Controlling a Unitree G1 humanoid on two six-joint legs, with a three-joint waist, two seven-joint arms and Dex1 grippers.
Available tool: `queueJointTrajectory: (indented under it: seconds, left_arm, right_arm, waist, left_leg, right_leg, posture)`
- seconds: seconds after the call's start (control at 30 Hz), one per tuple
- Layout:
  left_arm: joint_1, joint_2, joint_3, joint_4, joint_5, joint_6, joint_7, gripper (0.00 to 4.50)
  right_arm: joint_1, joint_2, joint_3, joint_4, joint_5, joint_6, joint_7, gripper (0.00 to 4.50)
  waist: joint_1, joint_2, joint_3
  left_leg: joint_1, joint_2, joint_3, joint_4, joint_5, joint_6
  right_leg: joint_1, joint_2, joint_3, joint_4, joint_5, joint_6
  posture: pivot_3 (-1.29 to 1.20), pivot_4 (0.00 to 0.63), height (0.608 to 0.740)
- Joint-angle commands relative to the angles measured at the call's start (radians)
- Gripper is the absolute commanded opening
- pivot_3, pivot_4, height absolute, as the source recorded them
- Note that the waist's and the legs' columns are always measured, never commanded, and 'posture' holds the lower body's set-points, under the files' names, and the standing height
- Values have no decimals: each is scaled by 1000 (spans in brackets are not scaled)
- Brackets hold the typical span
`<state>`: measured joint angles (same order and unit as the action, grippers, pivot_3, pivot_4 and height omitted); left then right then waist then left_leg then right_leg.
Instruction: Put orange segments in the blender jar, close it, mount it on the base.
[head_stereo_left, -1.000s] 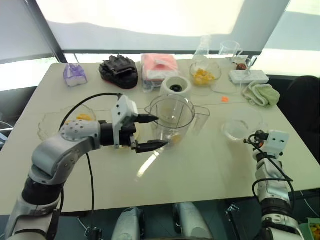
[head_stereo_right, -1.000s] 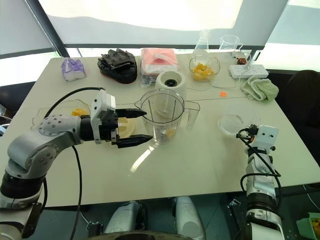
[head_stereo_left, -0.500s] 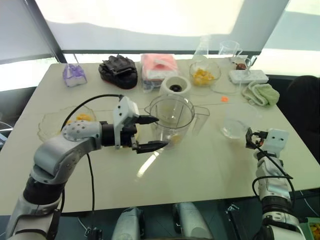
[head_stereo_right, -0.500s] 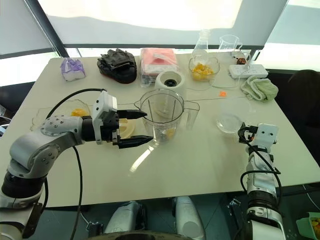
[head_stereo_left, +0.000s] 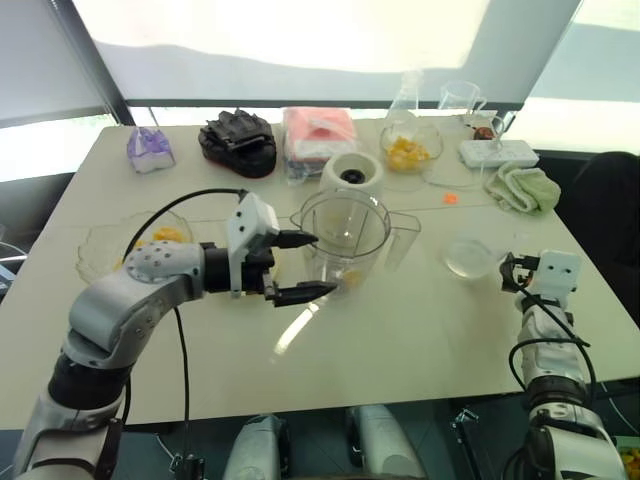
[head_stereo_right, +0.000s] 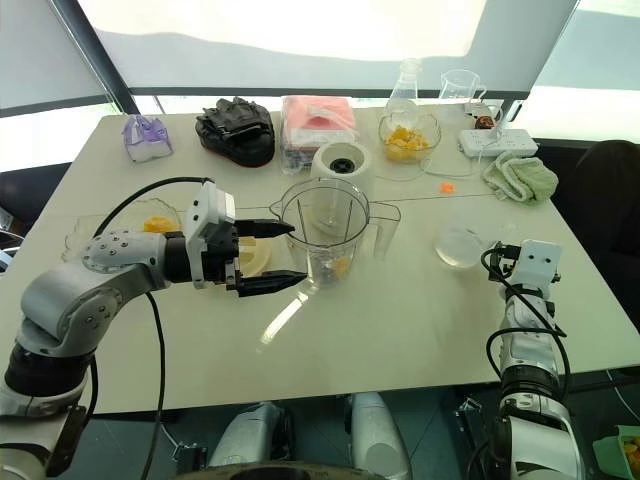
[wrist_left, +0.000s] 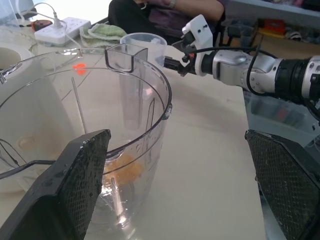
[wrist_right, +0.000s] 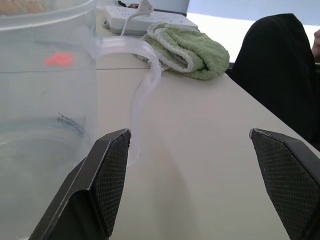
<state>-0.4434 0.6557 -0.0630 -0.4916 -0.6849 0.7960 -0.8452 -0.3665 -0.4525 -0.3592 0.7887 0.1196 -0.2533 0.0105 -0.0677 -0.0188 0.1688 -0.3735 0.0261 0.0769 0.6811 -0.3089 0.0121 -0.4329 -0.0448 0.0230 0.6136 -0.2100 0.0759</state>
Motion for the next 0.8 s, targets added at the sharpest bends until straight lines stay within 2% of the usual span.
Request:
queueJointTrajectory:
  seconds: [0.03,0.33,0.67,0.77,0.8]
  left_arm:
    - [-6,3,3,-22,1,-20,-5,4500]
    - [-5,17,8,-27,-6,-8,-15,4500]
    - [9,53,26,-38,-20,-2,-31,4500]
    - [13,57,26,-43,-20,0,-29,4500]
    - [14,59,27,-43,-21,0,-29,4500]
  right_arm:
    - [-37,-38,-11,49,-6,-47,-3,3932]
    - [-155,-82,17,233,-1,-108,101,3932]
    - [-212,-114,41,349,-9,-126,173,3932]
    - [-218,-118,48,372,-14,-118,193,3123]
    - [-219,-119,50,377,-17,-120,196,2627]
  waist:
    - [0,0,0]
    - [-1,0,0]
    - [-2,0,0]
    - [-2,0,0]
    - [-2,0,0]
  left_leg:
    - [0,0,0,0,0,0]
    - [0,0,0,0,0,0]
    - [0,0,0,0,0,0]
    - [0,0,0,0,0,0]
    - [0,0,0,0,0,0]
  right_leg:
    - [0,0,0,0,0,0]
    - [0,0,0,0,0,0]
    - [0,0,0,0,0,0]
    - [0,0,0,0,0,0]
    - [0,0,0,0,0,0]
  posture:
    - [0,150,740]
    - [0,150,740]
    - [0,150,740]
    - [0,150,740]
    - [0,150,740]
